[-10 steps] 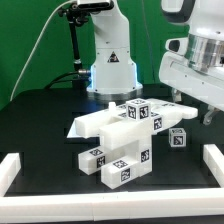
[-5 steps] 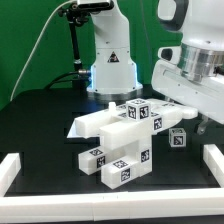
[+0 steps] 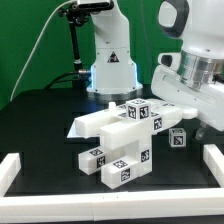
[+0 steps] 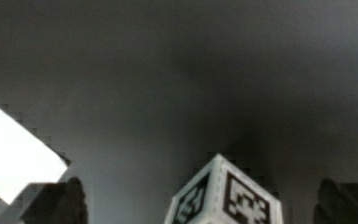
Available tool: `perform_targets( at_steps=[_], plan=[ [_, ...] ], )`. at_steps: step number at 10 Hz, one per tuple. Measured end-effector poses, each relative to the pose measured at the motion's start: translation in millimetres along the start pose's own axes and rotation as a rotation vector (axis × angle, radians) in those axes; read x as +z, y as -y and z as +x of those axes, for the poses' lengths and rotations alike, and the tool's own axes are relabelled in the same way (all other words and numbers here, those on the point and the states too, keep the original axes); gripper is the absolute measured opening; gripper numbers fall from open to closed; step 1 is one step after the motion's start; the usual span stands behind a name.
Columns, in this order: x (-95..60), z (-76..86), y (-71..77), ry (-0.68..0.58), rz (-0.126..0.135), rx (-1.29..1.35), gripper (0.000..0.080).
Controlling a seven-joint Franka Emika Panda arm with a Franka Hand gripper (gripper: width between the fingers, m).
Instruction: Assemble chair
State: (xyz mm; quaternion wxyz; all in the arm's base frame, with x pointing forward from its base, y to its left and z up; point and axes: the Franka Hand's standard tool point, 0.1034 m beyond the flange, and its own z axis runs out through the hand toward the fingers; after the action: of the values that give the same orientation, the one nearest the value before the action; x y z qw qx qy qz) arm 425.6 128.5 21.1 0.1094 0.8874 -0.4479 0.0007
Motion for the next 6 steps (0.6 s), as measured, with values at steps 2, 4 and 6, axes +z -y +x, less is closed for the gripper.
perform_targets(
  at_steps=[2, 4, 6],
  plan=[
    [0.0, -0.3, 0.1, 0.000, 0.000, -0.001, 0.0522],
    [0.0, -0.4, 0.1, 0.000, 0.000, -0.001, 0.0384],
    [0.0, -0.4, 0.1, 0.000, 0.000, -0.001, 0.0249]
  ],
)
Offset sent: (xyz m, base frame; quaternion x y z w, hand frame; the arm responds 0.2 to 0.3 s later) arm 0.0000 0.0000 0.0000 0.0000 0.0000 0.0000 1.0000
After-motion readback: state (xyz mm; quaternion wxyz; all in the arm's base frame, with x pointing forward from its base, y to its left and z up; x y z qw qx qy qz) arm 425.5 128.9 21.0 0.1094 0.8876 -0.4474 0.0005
